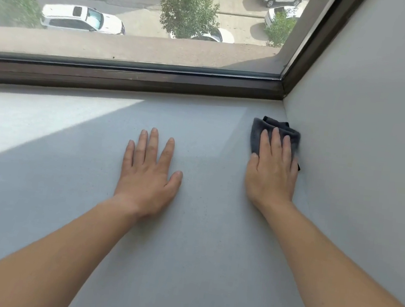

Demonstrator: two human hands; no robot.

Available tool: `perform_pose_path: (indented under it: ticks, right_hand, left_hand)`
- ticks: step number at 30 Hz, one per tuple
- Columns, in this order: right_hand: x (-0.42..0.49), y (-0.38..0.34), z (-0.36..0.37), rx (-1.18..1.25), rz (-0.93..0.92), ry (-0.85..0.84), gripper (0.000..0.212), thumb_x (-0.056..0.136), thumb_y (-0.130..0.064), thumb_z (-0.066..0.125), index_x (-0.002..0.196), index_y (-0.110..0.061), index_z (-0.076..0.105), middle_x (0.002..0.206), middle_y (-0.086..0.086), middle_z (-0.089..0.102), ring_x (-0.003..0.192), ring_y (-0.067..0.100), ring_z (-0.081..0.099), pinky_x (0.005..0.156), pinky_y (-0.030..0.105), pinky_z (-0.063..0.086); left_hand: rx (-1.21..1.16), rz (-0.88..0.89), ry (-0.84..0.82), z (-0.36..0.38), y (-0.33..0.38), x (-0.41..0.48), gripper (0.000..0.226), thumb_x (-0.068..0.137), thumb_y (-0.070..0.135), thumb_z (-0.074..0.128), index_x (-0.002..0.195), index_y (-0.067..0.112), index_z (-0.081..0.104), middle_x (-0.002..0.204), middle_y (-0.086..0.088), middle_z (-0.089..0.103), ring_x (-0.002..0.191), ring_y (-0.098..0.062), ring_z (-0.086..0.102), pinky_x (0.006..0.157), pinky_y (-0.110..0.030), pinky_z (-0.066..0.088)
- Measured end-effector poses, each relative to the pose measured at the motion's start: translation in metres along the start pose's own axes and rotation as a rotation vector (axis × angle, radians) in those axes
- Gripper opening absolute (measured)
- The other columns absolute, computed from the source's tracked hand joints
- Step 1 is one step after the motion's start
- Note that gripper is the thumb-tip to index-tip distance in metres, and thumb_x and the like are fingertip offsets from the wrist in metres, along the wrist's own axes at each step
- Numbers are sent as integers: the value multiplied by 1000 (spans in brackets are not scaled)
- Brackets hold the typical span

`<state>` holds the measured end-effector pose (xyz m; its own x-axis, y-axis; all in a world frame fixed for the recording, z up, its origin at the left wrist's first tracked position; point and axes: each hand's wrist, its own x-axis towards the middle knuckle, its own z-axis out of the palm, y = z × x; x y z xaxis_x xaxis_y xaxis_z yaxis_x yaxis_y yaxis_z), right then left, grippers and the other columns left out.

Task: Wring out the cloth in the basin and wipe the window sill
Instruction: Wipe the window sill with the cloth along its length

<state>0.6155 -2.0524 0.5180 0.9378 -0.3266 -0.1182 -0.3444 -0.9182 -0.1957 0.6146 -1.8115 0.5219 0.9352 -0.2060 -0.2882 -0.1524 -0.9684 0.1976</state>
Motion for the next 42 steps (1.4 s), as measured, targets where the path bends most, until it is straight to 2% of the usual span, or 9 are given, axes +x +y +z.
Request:
perform_pose_path:
  ticks: [7, 13, 16, 18, 20, 26, 28, 34, 42]
  right_hand:
    - [25, -20, 3, -25, 13, -7, 59, 104, -43, 21, 159, -31, 7, 169, -5, -3, 154, 21, -7, 123, 50, 1]
    - [-39, -29, 15, -63, -546, -97, 59, 100, -42, 24, 158, -32, 20, 168, -8, 8, 155, 19, 0, 123, 46, 6]
    - [-7, 4, 4, -70, -303, -57, 58, 102, -39, 24, 159, -31, 14, 168, -9, 4, 154, 16, -3, 124, 43, 5]
    - [12, 15, -2, -58, -69, -23, 58, 104, -38, 23, 159, -29, 10, 169, -7, 1, 154, 17, -4, 124, 45, 6]
    - [7, 5, 1, -59, -6, 11, 59, 103, -39, 22, 160, -29, 8, 169, -6, -2, 154, 19, -5, 124, 48, 5]
    - [-74, -16, 18, -50, -498, -73, 60, 99, -40, 26, 157, -28, 24, 167, -5, 13, 155, 21, 7, 122, 45, 6]
    - [-56, 3, 12, -55, -481, -67, 61, 97, -39, 26, 157, -28, 25, 167, -6, 14, 154, 19, 8, 122, 43, 8]
    - [-21, 23, -1, -35, -26, -23, 60, 103, -35, 25, 160, -29, 7, 169, -7, -3, 154, 17, -6, 124, 45, 4]
    - [-108, 6, 16, -27, -389, -83, 61, 98, -38, 27, 158, -28, 24, 167, -7, 13, 154, 18, 7, 122, 44, 10]
  left_hand:
    - [-31, 0, 69, 6, 1, 0, 80, 88, 55, 15, 156, 20, -9, 163, -7, -21, 148, -21, -27, 119, -42, -19]
    - [-182, 113, 201, 5, -4, -16, 75, 88, 47, 23, 154, 12, 21, 165, -9, 9, 152, -21, -4, 121, -36, -15]
    - [-168, 121, 222, 10, -2, -41, 69, 89, 47, 21, 150, 16, 32, 164, -8, 14, 152, -21, -1, 121, -37, -14]
    - [-165, 100, 204, 17, -1, -54, 69, 90, 48, 19, 151, 17, 31, 165, -8, 11, 152, -20, -4, 121, -37, -13]
    - [-132, 91, 191, 24, -1, -59, 71, 91, 50, 18, 154, 19, 25, 166, -7, 4, 152, -19, -10, 121, -37, -13]
    - [-43, 79, 209, 29, 1, -59, 71, 92, 48, 26, 155, 15, 25, 165, -11, 9, 153, -23, -2, 121, -42, -6]
    - [-25, 77, 197, 29, 2, -59, 71, 92, 48, 25, 155, 16, 21, 166, -10, 6, 153, -22, -6, 121, -43, -7]
    - [-19, 65, 185, 28, 4, -60, 73, 92, 50, 20, 157, 18, 14, 166, -9, -2, 152, -20, -14, 122, -44, -8]
    - [-10, 54, 173, 26, 5, -60, 74, 90, 50, 19, 157, 18, 14, 166, -9, -3, 152, -20, -14, 122, -44, -8]
